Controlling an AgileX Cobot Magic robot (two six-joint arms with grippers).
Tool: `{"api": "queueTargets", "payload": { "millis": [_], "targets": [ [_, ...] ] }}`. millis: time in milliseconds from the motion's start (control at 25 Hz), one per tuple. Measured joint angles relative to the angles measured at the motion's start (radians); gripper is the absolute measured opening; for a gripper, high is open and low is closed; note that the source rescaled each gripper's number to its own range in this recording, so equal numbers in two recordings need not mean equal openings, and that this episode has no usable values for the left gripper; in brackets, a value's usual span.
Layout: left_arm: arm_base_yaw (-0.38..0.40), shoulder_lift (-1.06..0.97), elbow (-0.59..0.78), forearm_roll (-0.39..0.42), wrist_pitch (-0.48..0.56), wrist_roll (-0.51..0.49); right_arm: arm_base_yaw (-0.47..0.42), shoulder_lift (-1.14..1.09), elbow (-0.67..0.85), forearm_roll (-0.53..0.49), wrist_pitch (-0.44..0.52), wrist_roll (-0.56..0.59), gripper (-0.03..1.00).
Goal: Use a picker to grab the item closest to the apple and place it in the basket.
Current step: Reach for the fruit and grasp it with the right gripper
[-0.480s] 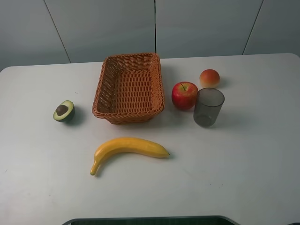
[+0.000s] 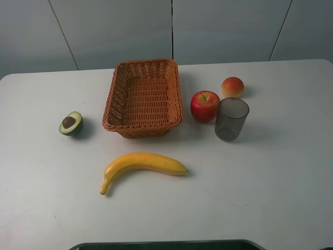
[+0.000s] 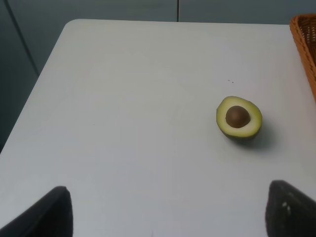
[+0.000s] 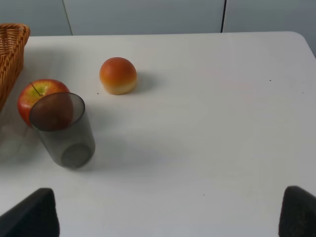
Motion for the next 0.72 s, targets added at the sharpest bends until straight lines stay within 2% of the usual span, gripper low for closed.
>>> {"api": "queueTargets", "payload": {
  "millis": [720],
  "targets": [
    [0.000,0.000,0.000,0.000,0.000,-0.004,0.000,0.000,0.000,0.000,0.000,0.000,0.96]
  ]
}}
